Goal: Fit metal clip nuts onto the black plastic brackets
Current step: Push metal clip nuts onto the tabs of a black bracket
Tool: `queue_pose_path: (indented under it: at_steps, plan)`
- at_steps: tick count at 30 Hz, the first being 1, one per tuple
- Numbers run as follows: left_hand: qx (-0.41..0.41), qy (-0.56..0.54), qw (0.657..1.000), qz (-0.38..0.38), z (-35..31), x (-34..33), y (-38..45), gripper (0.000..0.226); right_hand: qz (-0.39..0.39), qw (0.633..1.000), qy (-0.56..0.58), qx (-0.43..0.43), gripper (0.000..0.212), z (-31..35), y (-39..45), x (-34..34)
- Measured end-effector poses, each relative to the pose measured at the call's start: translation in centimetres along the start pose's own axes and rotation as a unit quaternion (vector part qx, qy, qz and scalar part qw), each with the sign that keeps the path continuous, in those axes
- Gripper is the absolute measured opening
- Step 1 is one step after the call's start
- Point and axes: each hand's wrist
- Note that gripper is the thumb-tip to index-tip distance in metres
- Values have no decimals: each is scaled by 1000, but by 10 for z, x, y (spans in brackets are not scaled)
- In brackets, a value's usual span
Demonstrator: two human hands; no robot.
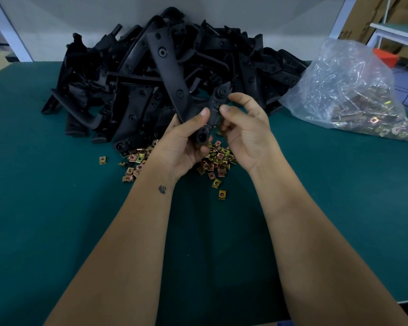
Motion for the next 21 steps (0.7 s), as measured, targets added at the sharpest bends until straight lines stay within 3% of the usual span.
queue_pose_path:
  at_steps: [3, 10, 21]
  plan:
    - [-1, 0, 1000, 2, 1, 0, 0, 20, -7, 1000, 4, 1, 23, 0, 0, -1]
    - [-5, 17, 1000, 1, -1, -4, -3, 33, -20, 999, 39, -3, 27, -2, 2, -1]
    - [35, 49, 998, -2, -4, -2, -5, 28, 61, 997, -46, 3, 24, 6, 2, 7]
Point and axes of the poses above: each hand's wrist, its own y-axis towards the middle knuckle, its own x-axis out of the back of the hand, z = x × y, and after that the axes turned 3 degrees about -y, right-handed
